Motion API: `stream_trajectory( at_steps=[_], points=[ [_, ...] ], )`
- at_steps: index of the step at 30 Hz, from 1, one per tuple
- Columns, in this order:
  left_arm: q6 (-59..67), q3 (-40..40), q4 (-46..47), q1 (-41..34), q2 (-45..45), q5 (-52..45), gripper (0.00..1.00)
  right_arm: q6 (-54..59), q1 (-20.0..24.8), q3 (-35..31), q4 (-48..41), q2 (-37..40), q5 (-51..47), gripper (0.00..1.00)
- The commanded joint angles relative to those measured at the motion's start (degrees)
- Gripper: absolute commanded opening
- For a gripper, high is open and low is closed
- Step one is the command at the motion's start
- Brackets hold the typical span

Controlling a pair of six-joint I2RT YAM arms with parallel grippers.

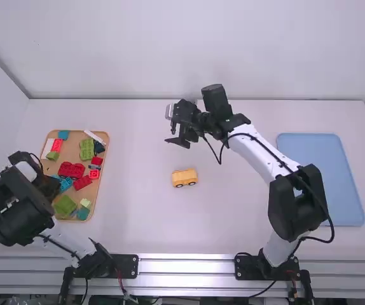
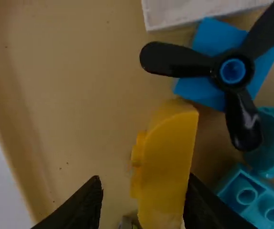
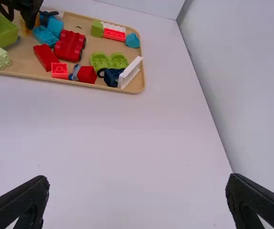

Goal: Assemble lego blocks to make yellow taxi

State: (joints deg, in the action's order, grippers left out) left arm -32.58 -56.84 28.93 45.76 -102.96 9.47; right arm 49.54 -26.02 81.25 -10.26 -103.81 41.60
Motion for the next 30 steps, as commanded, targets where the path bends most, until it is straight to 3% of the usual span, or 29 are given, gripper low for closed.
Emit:
stream_trajectory(
  at_steps=[1, 10, 14, 19, 30],
  points=[
    [-0.5, 1.6, -0.2, 0.3, 0.2, 0.4, 0.44, -0.2, 0.0, -0.7, 0.0, 1.0, 0.3, 0.99],
    [1.1, 2.4, -1.0, 0.3, 0.2, 0.4, 0.43, 0.0, 0.0, -0.7, 0.1, 1.0, 0.4, 0.99],
    [1.2, 2.9, -1.8, 0.5, 0.2, 0.5, 0.37, 0.0, 0.0, -0.7, 0.2, 1.0, 0.3, 0.99],
    [7.4, 2.9, -3.1, 0.3, 0.2, -2.5, 0.36, 0.0, 0.0, -0.7, -0.3, 1.0, 0.3, 0.99],
    [15.9, 3.8, -6.1, 0.5, 0.2, -2.5, 0.5, -1.7, 0.0, -0.7, -0.4, 1.0, 0.4, 0.98]
  ],
)
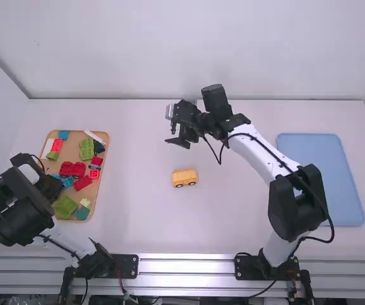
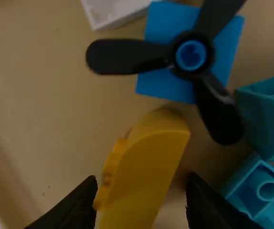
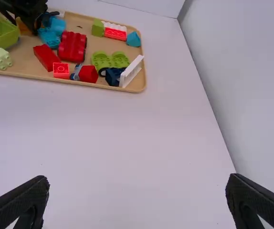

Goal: Assemble lego blocks to make yellow taxi

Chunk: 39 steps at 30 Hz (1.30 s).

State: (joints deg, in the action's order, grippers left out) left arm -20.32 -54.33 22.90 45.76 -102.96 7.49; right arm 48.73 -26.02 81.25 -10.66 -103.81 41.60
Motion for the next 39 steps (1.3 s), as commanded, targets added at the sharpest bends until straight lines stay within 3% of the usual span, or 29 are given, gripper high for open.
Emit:
stream_trajectory(
  at_steps=[1, 12, 17, 19, 24, 30, 39],
  points=[
    [3.4, 1.5, -0.4, 0.5, 0.2, -0.4, 0.5, -0.9, 0.0, -0.7, 0.0, 1.0, 0.4, 0.99],
    [3.0, 3.2, -0.7, 0.6, 0.2, -0.4, 0.36, -0.9, 0.0, -0.7, 0.0, 1.0, 0.4, 0.99],
    [3.0, 3.1, -0.2, 0.7, 0.2, -0.4, 0.16, -0.9, 0.0, -0.7, -0.3, 1.0, 0.3, 0.99],
    [2.5, 3.0, 0.0, 0.6, 0.2, -0.4, 0.16, -0.9, 0.1, -0.7, -0.4, 1.0, 0.3, 0.99],
    [1.9, 1.6, 0.9, 0.6, 0.2, -0.8, 0.02, -0.9, 0.1, -0.7, -0.5, 1.0, 0.3, 0.99],
    [-1.7, -0.7, 6.0, 0.5, 5.0, 1.0, 0.02, -1.2, 0.9, -0.7, -0.1, 1.0, 0.3, 0.99],
    [4.3, -2.3, 11.4, -5.8, 24.9, -4.4, 0.04, -14.6, 1.0, -0.7, 4.0, 1.0, -7.5, 0.99]
  ],
)
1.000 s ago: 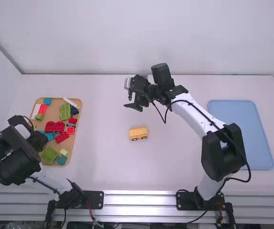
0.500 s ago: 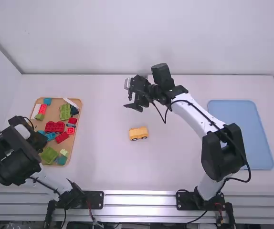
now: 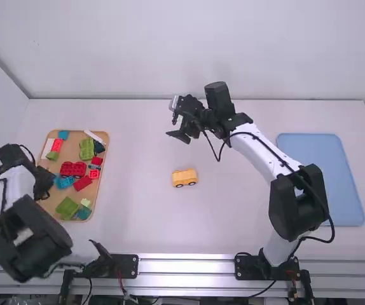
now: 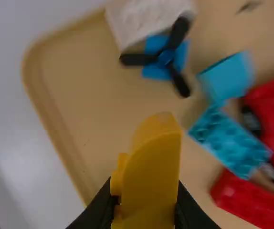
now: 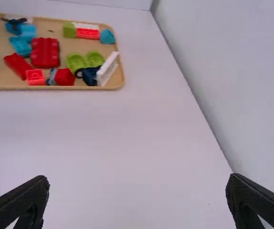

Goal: Assemble lego blocks to make yellow taxi

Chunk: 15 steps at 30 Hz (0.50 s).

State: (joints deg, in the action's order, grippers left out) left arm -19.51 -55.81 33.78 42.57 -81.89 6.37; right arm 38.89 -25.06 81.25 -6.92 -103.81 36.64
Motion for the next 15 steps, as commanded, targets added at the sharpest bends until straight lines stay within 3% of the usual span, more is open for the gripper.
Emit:
stream_trajectory(
  at_steps=[1, 8, 11, 12, 15],
  points=[
    [5.8, -0.8, 0.2, -4.7, 6.0, -5.6, 0.05, -5.7, 0.0, -0.7, 0.4, 1.0, -2.7, 0.99],
    [23.6, 1.9, -7.4, -27.0, 13.8, -22.4, 0.05, -5.6, 0.7, -2.8, 2.4, 1.0, -2.0, 0.98],
    [29.6, 5.2, -15.8, -38.9, 13.7, -24.1, 0.05, -14.4, 1.5, -7.4, 10.5, 1.0, -2.0, 0.98],
    [29.6, 5.2, -15.8, -38.9, 13.7, -24.1, 0.05, -14.4, 1.5, -7.4, 10.5, 1.0, -2.0, 0.98],
    [34.2, 10.4, -27.8, -48.4, 13.7, -21.8, 0.1, -27.4, 4.2, -13.0, 20.1, 1.0, 0.8, 0.99]
  ],
)
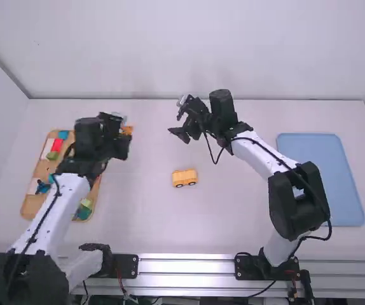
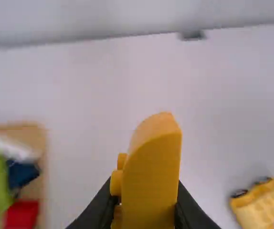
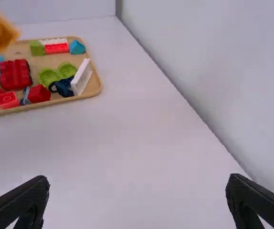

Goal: Assemble lego blocks to make yellow taxi

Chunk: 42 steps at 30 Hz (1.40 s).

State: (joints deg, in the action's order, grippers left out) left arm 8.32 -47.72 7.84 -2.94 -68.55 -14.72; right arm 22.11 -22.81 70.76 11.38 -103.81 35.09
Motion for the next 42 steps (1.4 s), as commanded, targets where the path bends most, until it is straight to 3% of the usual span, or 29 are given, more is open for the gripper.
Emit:
stream_trajectory(
  at_steps=[1, 8, 11, 14, 17, 21, 24, 27, 31, 35, 42],
  points=[
    [7.1, 3.7, -4.8, -4.7, 0.4, -0.5, 0.12, -11.6, 2.7, -3.5, 3.1, 1.0, 4.9, 0.99],
    [9.1, 13.2, -23.1, -12.6, 0.2, -0.3, 0.13, -11.8, 10.4, -8.3, 6.4, 1.0, 35.6, 0.99],
    [7.9, 14.1, -25.8, -13.6, -0.9, -0.2, 0.24, -11.8, 11.6, -8.3, 6.3, 1.0, 40.1, 0.99],
    [6.1, 13.9, -27.0, -14.6, -2.3, 0.7, 0.13, -13.3, 11.3, -8.5, 6.0, 1.0, 37.3, 0.99],
    [3.9, 13.5, -29.8, -15.1, -5.2, 0.8, 0.09, -15.8, 9.6, -9.6, 6.7, 1.0, 35.4, 0.99],
    [-0.2, 13.5, -36.8, -15.0, -9.6, 0.6, 0.08, -20.5, 8.5, -10.8, 15.9, 1.0, 34.9, 0.99],
    [-4.1, 13.5, -41.5, -15.3, -11.6, 0.6, 0.07, -27.0, 8.9, -10.8, 19.7, 1.0, 33.6, 0.99],
    [-7.6, 13.5, -46.3, -15.4, -13.9, -0.2, 0.07, -26.6, 8.6, -12.0, 19.5, 1.0, 33.3, 0.91],
    [-8.5, 13.5, -51.6, -15.5, -17.8, -3.7, 0.05, -30.3, 7.1, -14.2, 23.6, 1.0, 26.8, 0.94],
    [-10.5, 13.5, -55.5, -15.5, -20.1, -5.0, 0.04, -37.3, 6.3, -15.7, 31.1, 1.0, 24.7, 0.91],
    [-10.4, 13.5, -57.9, -16.5, -20.2, -9.4, 0.03, -37.8, 4.7, -15.7, 28.5, 1.0, 17.8, 0.88]
  ],
)
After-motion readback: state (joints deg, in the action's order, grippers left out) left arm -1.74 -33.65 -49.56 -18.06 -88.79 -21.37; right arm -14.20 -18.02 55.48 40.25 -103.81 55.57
